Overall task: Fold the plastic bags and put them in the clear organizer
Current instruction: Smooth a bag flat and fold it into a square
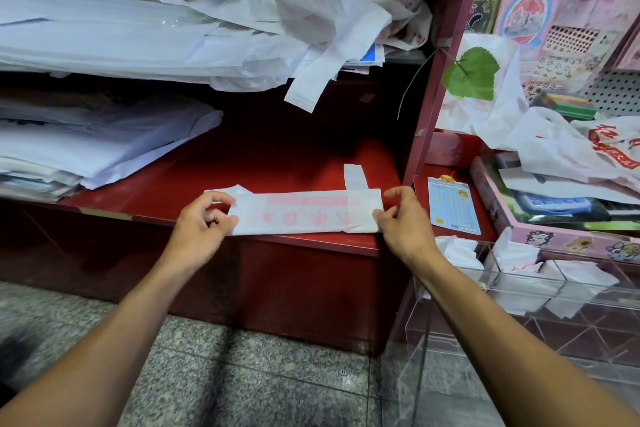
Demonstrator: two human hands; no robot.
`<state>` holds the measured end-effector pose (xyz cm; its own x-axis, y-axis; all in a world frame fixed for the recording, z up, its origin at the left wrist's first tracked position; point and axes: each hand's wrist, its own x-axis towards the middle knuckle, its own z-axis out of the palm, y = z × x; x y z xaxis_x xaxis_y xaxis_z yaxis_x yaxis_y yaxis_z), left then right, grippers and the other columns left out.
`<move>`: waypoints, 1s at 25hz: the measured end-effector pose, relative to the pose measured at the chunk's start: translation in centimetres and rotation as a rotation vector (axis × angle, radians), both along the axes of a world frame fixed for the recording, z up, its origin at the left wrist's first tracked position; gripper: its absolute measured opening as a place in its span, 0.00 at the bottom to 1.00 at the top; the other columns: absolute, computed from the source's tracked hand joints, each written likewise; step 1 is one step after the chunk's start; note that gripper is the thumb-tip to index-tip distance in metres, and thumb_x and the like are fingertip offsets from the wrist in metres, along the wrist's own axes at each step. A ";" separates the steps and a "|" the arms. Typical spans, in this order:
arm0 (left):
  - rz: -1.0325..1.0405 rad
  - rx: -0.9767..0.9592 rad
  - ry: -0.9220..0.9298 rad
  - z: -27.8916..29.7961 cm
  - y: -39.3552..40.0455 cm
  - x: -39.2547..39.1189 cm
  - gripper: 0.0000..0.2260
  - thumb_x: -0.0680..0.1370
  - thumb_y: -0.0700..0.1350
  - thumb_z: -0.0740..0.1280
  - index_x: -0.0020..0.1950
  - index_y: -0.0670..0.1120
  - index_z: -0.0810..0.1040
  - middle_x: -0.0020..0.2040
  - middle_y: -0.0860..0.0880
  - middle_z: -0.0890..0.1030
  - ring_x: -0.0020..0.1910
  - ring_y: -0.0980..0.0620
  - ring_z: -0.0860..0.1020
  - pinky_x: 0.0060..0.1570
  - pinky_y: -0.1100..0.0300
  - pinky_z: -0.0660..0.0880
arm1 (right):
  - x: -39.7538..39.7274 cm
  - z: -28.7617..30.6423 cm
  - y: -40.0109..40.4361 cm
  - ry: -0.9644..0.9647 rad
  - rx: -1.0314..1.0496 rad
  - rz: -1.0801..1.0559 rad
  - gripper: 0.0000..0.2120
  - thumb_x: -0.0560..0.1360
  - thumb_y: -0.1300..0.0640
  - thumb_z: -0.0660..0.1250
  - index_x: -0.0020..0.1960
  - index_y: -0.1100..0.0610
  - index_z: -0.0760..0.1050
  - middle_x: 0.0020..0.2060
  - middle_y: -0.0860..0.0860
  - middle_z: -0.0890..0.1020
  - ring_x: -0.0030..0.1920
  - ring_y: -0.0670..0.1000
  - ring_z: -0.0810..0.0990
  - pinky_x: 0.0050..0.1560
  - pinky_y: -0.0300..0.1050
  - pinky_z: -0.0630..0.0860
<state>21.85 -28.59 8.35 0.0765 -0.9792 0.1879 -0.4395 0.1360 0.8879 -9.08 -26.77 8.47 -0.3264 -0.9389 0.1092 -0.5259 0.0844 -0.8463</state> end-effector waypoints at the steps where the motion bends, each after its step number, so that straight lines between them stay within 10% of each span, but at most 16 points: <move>1: -0.027 0.034 0.028 0.0 0.0 0.3 0.09 0.76 0.35 0.70 0.51 0.47 0.80 0.33 0.45 0.76 0.35 0.54 0.72 0.40 0.65 0.68 | -0.1 0.0 0.0 -0.013 0.004 0.006 0.11 0.78 0.56 0.67 0.59 0.52 0.69 0.33 0.48 0.77 0.37 0.48 0.77 0.46 0.50 0.76; 7: -0.067 0.188 0.194 0.5 0.3 0.8 0.08 0.73 0.37 0.74 0.48 0.49 0.86 0.50 0.53 0.85 0.53 0.60 0.78 0.55 0.66 0.69 | -0.3 0.2 0.4 0.007 0.032 0.154 0.10 0.74 0.57 0.71 0.50 0.47 0.73 0.34 0.47 0.70 0.34 0.47 0.69 0.40 0.45 0.69; 15: 0.069 0.203 0.319 1.2 -0.2 0.0 0.27 0.70 0.29 0.72 0.61 0.53 0.74 0.42 0.50 0.84 0.33 0.61 0.76 0.37 0.62 0.66 | -0.1 1.4 1.4 -0.275 -0.026 0.189 0.24 0.74 0.71 0.68 0.64 0.53 0.70 0.32 0.45 0.83 0.35 0.43 0.82 0.41 0.34 0.76; 20: -0.035 0.369 0.234 0.9 0.1 0.2 0.10 0.73 0.36 0.72 0.54 0.44 0.83 0.30 0.54 0.81 0.23 0.57 0.67 0.22 0.65 0.61 | -0.4 1.4 1.4 -0.281 0.024 0.188 0.34 0.71 0.72 0.71 0.72 0.51 0.65 0.35 0.46 0.84 0.36 0.44 0.81 0.42 0.39 0.77; 25: -0.026 0.260 0.376 1.3 0.0 -0.4 0.11 0.73 0.32 0.72 0.54 0.42 0.82 0.47 0.45 0.86 0.45 0.51 0.84 0.40 0.66 0.79 | -0.3 1.3 1.3 -0.284 0.003 0.193 0.28 0.70 0.74 0.70 0.65 0.54 0.72 0.32 0.47 0.82 0.35 0.47 0.82 0.41 0.40 0.78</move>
